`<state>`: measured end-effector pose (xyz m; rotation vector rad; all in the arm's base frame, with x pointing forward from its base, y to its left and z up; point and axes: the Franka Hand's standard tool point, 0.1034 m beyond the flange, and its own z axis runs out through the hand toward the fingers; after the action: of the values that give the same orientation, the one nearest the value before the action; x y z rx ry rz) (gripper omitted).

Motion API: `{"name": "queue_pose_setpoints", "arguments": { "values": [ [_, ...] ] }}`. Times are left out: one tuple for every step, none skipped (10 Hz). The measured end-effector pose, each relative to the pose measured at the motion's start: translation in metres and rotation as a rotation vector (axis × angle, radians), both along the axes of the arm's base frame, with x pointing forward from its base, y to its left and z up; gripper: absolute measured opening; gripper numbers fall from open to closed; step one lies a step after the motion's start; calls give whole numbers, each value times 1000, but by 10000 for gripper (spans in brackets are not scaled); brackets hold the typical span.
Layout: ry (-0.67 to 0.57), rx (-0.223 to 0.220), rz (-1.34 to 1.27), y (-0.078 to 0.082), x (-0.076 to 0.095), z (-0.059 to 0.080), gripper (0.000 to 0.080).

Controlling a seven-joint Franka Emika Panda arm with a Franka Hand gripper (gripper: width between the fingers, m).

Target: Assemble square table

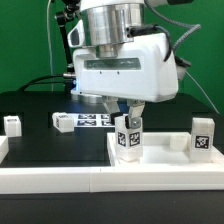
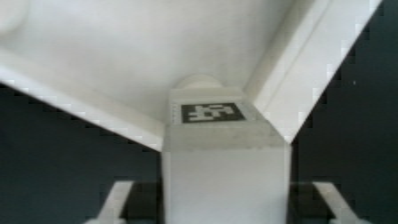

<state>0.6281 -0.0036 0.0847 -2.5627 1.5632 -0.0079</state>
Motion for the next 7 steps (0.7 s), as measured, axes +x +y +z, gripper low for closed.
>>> {"name": "queue_pose_setpoints", "arguments": {
  "values": [
    [3, 0, -124, 1, -2, 0, 290],
    [16, 5, -270, 2, -2, 0, 290],
    [28, 14, -376, 3, -3, 0, 290],
    [41, 25, -494, 2, -3, 0, 290],
    [51, 33, -583, 2, -3, -1, 290],
    [60, 40, -653, 1, -3, -1, 290],
    [67, 46, -712, 0, -3, -1, 290]
  ]
}}
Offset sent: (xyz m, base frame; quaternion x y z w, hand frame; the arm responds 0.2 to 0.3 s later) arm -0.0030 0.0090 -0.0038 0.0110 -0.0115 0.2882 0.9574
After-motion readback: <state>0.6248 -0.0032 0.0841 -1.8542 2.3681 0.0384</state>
